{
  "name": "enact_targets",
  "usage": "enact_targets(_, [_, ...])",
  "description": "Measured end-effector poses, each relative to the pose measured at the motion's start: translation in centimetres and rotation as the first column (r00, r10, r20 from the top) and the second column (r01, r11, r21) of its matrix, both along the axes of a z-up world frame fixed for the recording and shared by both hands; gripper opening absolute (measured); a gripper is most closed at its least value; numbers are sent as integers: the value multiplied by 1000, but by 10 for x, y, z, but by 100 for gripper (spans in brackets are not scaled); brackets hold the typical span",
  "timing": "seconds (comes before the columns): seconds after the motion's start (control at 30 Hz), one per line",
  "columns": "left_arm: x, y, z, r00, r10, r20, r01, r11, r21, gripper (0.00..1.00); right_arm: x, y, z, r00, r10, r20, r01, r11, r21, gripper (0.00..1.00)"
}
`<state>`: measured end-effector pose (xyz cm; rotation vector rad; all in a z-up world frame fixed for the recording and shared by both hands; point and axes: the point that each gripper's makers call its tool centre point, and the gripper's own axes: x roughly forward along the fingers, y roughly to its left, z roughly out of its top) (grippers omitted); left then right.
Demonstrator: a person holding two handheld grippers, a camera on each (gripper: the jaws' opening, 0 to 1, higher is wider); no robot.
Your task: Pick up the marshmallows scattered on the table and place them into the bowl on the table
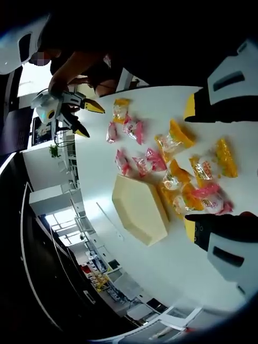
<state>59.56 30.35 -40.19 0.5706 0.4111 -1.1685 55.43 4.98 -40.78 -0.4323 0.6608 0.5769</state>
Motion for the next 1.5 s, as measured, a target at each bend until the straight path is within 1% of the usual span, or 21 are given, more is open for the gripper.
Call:
enact_targets(0.27, [0,-3,0,1000,-9,1,9,1000,1,69,2,-3,6,1000,-13,16,13,1000,10,63])
enact_targets(0.5, [-4,-6,-1,1000,-26,5,26,999,18,69,3,-5,2,1000,-20,16,19,1000,13,63])
enact_targets(0.6, [-5,-7,-1,1000,-28,3,28,1000,11,69,4,-6,3,1000,-28,13,28,999,28,63])
enact_targets(0.77, [-4,-8,-3,1000,-24,-4,24,1000,6,68,3,1,7,1000,-21,5,21,998,53,63])
enact_targets(0.9, [-4,-10,-3,1000,-24,-4,24,1000,4,68,3,0,5,999,-46,-10,47,997,68,61])
enact_targets(1.03, [-6,-13,-3,1000,-31,-7,30,1000,-7,68,2,-1,2,999,-49,-14,50,996,69,61])
enact_targets(1.17, [-7,-12,-6,1000,-30,-9,30,1000,6,68,1,2,3,999,-43,-13,44,996,82,61])
enact_targets(1.33, [-8,-13,-5,999,-32,-7,32,999,1,68,2,2,1,999,-49,-13,49,995,87,61])
enact_targets(1.5, [-9,-14,-6,1000,-28,-6,28,1000,2,66,3,4,3,998,-60,-12,61,991,119,59])
